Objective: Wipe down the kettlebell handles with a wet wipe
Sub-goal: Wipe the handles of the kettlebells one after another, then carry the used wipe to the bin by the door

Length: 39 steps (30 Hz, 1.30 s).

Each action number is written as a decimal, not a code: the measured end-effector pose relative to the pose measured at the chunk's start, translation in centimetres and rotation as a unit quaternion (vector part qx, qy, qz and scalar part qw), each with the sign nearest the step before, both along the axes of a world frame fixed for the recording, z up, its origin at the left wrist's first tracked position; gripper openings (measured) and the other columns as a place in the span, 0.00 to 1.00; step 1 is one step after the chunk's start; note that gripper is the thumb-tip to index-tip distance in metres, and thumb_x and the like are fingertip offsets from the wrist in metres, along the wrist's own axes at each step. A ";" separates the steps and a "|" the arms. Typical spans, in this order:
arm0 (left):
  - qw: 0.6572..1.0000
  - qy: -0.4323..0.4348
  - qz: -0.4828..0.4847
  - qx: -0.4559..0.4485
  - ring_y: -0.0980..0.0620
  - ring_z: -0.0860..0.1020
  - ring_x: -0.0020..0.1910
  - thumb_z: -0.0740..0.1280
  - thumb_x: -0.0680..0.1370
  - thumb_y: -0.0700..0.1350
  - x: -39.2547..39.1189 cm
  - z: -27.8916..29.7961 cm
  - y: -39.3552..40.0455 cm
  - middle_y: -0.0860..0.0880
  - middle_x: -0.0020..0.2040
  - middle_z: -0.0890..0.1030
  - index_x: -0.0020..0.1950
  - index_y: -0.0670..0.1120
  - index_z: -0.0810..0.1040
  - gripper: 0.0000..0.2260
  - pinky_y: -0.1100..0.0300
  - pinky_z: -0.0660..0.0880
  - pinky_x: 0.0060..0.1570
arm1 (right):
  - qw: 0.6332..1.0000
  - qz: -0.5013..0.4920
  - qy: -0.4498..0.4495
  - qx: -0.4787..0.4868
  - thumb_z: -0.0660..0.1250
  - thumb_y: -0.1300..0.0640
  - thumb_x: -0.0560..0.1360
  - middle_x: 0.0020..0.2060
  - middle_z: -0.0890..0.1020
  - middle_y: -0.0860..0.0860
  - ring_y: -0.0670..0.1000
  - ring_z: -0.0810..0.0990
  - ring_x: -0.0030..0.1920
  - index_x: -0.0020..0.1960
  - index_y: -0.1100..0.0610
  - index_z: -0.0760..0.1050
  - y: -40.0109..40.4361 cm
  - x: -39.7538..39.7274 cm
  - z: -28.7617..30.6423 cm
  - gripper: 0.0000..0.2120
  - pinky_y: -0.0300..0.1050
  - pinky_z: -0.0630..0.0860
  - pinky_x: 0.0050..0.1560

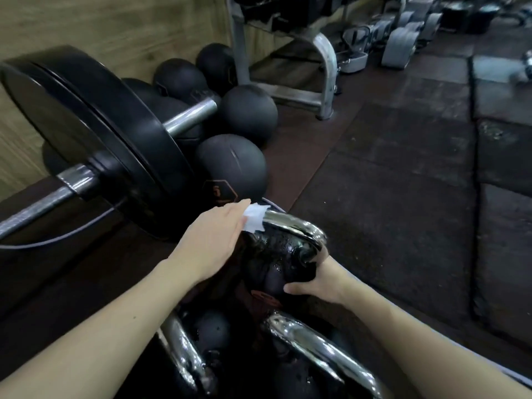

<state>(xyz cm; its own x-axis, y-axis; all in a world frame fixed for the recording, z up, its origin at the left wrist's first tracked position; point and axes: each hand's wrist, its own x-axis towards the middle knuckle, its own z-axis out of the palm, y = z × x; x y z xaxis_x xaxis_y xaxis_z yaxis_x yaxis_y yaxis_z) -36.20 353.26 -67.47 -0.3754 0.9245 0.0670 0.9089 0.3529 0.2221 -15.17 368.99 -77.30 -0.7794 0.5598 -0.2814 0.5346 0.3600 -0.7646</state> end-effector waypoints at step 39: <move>0.826 -0.210 0.456 0.254 0.61 0.81 0.51 0.57 0.86 0.53 2.8 48.7 -77.1 0.63 0.50 0.83 0.54 0.60 0.81 0.12 0.72 0.72 0.47 | 0.916 0.369 -0.009 0.156 0.65 0.37 0.78 0.61 0.77 0.37 0.40 0.75 0.65 0.66 0.42 0.74 -68.5 -17.0 59.0 0.19 0.41 0.73 0.67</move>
<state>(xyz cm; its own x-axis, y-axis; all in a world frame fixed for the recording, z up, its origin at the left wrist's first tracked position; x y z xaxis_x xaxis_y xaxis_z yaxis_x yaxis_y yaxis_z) -33.36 276.15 -18.78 -0.9897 0.1360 0.0457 0.1204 0.6133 0.7806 -32.13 300.44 -18.27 -0.9747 -0.0625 -0.2144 0.0692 0.8283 -0.5559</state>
